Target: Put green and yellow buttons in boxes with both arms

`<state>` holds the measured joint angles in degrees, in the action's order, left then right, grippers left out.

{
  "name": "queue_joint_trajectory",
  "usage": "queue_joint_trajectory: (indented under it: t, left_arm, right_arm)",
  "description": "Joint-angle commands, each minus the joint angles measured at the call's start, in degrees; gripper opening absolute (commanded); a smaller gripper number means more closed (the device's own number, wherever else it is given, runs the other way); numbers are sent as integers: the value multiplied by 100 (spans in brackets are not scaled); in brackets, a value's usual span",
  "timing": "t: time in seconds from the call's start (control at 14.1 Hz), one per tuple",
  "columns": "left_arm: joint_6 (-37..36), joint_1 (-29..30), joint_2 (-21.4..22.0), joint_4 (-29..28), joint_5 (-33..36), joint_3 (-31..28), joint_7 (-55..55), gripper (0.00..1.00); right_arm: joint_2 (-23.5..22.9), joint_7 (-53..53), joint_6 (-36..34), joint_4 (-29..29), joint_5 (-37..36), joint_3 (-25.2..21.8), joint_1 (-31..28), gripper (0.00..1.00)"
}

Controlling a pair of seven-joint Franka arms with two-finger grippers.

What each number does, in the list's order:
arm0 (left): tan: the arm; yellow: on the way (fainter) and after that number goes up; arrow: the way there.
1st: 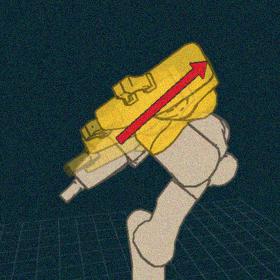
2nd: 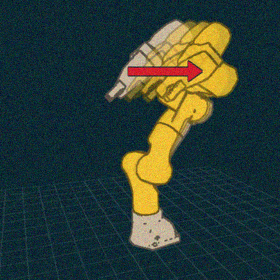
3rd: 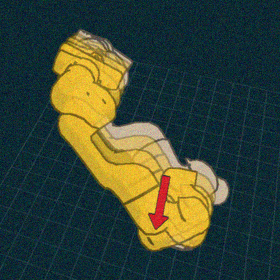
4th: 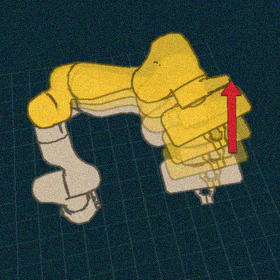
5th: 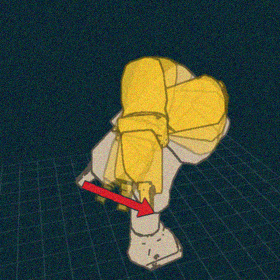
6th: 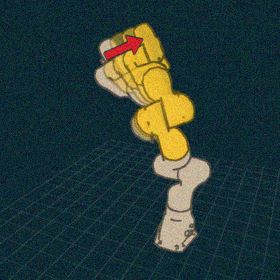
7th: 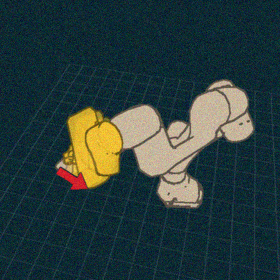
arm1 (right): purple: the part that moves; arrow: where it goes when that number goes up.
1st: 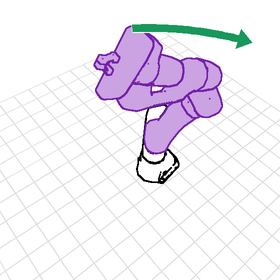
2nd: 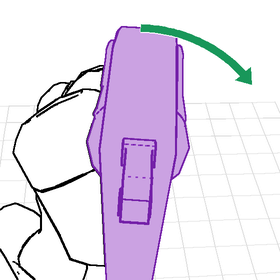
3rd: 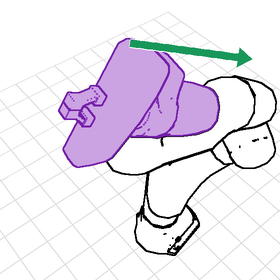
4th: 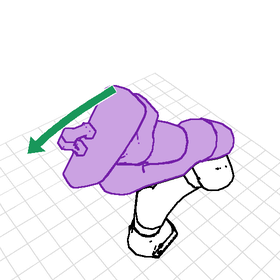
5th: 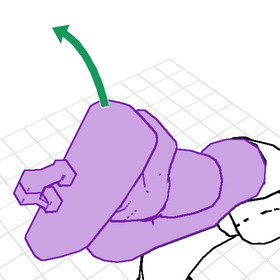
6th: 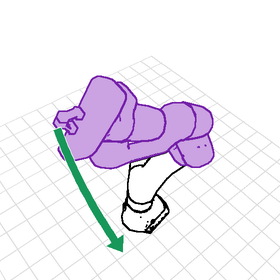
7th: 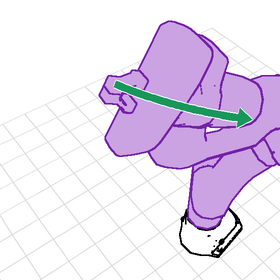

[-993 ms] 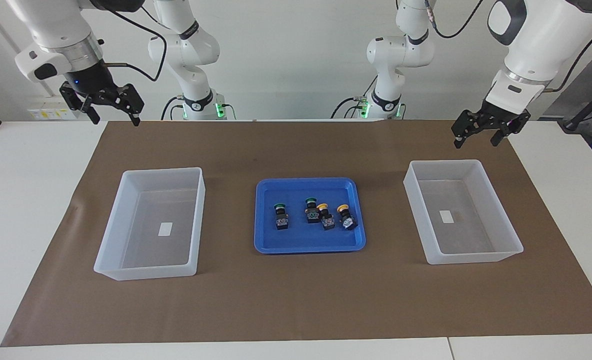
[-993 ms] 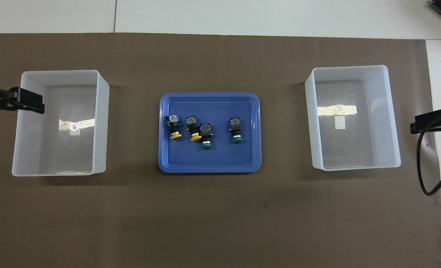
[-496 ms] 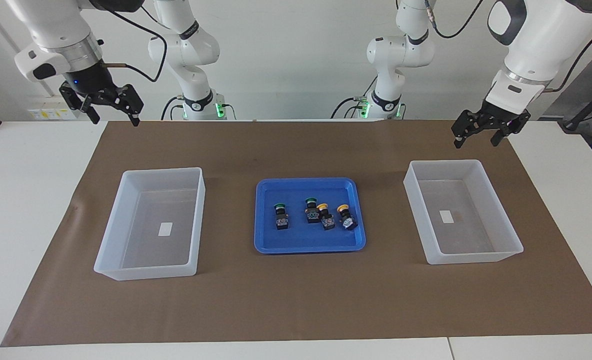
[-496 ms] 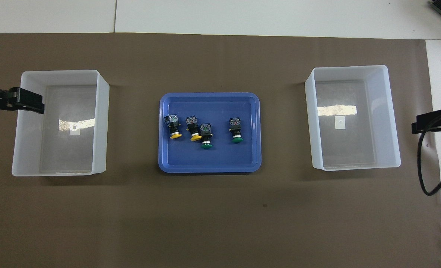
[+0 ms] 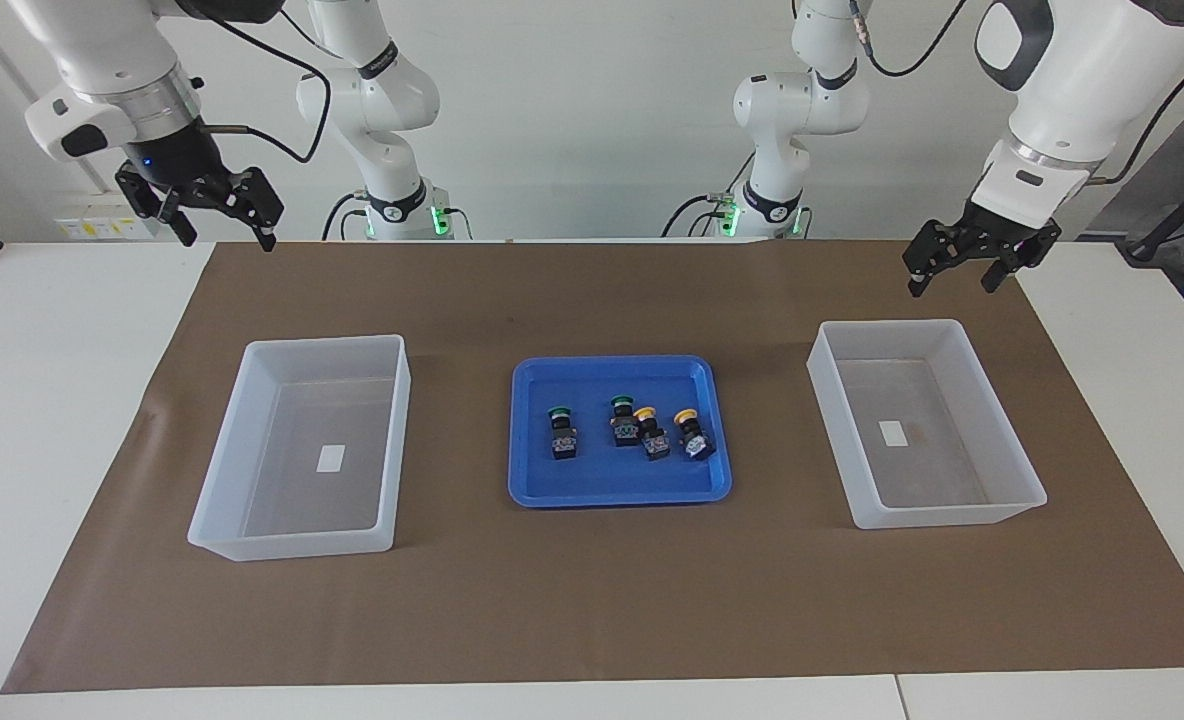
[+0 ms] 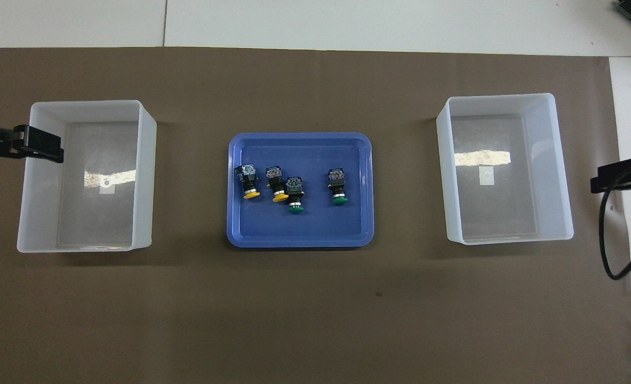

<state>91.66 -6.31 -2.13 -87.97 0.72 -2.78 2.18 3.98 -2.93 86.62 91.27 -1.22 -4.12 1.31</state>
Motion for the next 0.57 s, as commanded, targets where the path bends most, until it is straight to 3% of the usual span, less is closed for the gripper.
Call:
queue_joint_trajectory:
  t: [0.0,0.5]
  left_arm:
    - [80,-1,160,-194,-19,-12,54,100]
    - [28,-1,169,-194,-19,-12,46,100]
  right_arm:
    - [146,65,136,242,7,69,-52,100]
    - [-292,-136,1005,401,7,78,817,100]
